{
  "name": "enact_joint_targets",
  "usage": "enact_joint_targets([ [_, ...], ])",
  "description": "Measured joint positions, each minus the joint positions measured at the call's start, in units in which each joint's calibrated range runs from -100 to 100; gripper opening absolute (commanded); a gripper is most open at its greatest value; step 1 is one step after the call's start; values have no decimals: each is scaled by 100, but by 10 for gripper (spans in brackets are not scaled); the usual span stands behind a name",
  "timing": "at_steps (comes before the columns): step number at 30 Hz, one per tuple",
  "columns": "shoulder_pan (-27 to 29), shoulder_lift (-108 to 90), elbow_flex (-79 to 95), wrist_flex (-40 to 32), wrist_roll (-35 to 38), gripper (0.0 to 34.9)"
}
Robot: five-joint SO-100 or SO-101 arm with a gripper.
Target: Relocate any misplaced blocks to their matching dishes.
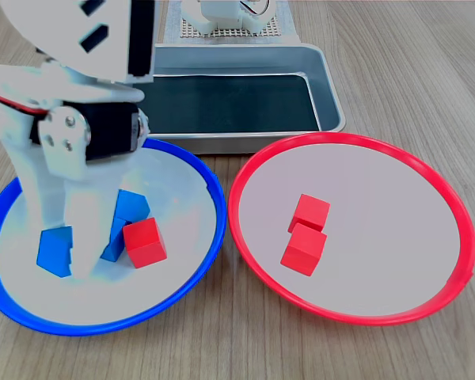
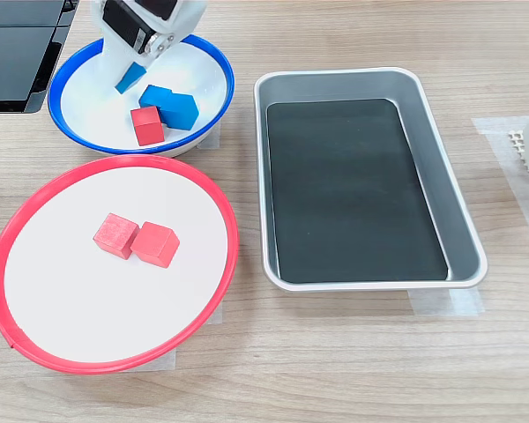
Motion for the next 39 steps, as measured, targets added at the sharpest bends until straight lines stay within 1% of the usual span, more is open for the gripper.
enact_joint_targets([
  [3, 53, 9, 64, 57, 20, 3],
  [7, 97, 9, 82, 131, 73, 36],
  [13, 97, 9, 82, 196, 127, 108],
  [15, 115, 9, 82, 196, 127, 148],
  [17, 142, 9, 82, 204, 127, 165],
  [21, 168, 9, -9, 294, 117, 171],
  [31, 133, -205, -554, 555, 161, 155],
  [39, -150, -460, -481, 449, 742, 149],
])
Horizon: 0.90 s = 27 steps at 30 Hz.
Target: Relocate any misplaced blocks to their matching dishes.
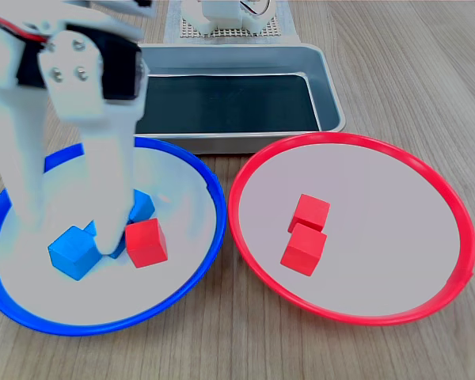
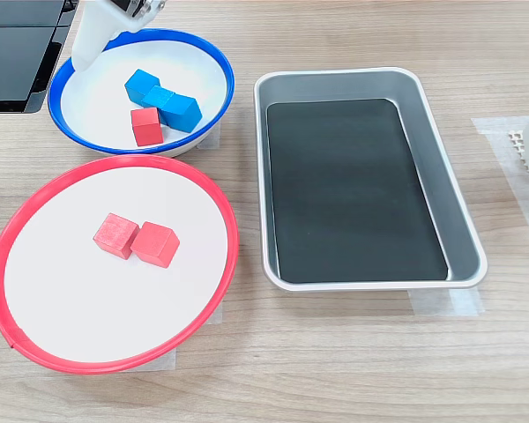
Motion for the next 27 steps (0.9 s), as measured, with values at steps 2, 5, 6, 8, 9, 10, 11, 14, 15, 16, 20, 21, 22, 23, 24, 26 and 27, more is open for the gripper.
enact_joint_targets([
  [2, -142, -85, 145, -90, 98, 145],
  [5, -345, -213, 417, -163, 176, 141],
  [6, -363, -239, 463, -171, 195, 139],
  [8, -398, -315, 653, -204, 298, 138],
  [9, -407, -358, 789, -261, 396, 137],
  [10, -398, -384, 871, -302, 469, 135],
  [11, -398, -409, 998, -392, 601, 135],
  [14, -398, -418, 1189, -587, 840, 136],
  [15, -407, -418, 1252, -677, 938, 135],
  [16, -407, -418, 1279, -726, 977, 137],
  [20, -407, -418, 1370, -930, 1182, 145],
  [21, -407, -418, 1397, -946, 1197, 146],
  [22, -407, -418, 1461, -987, 1216, 148],
  [23, -407, -418, 1497, -1003, 1231, 151],
  [24, -416, -418, 1552, -1003, 1231, 152],
  [26, -434, -418, 1706, -1003, 1231, 152],
  [27, -451, -418, 1751, -1003, 1231, 152],
])
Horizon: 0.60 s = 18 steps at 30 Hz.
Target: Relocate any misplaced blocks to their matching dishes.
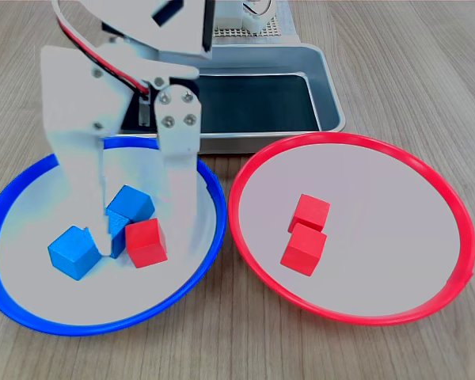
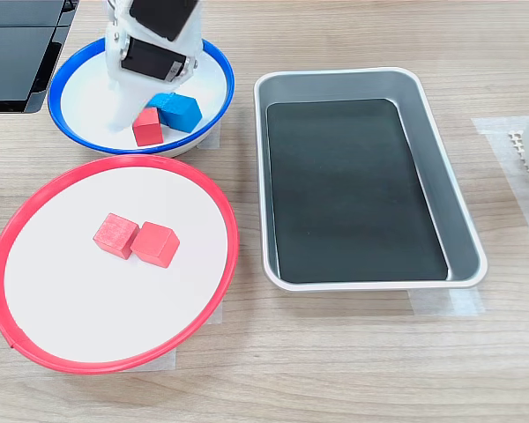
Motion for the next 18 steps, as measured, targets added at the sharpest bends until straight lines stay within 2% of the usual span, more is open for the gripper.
enact_joint_targets([
  [6, -124, -9, 408, -16, 0, 155],
  [18, 9, -145, 608, -82, 0, 163],
])
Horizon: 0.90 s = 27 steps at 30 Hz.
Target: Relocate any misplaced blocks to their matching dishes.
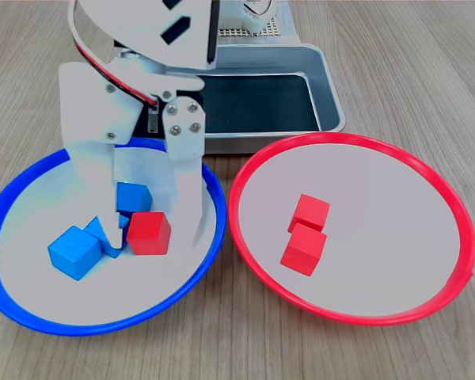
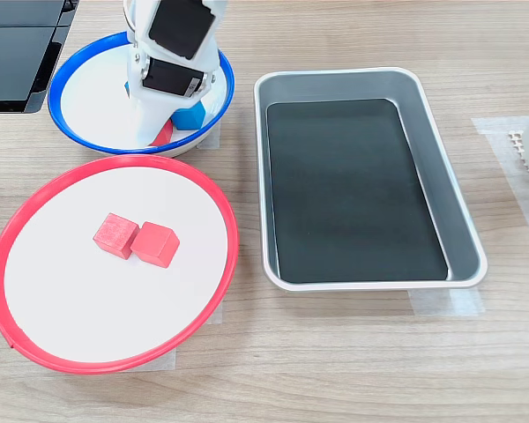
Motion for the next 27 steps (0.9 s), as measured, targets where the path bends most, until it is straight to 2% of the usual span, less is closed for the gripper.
enact_joint_targets([
  [14, 257, 0, 218, -106, 20, 165],
  [27, 221, -68, 481, -294, -34, 157],
])
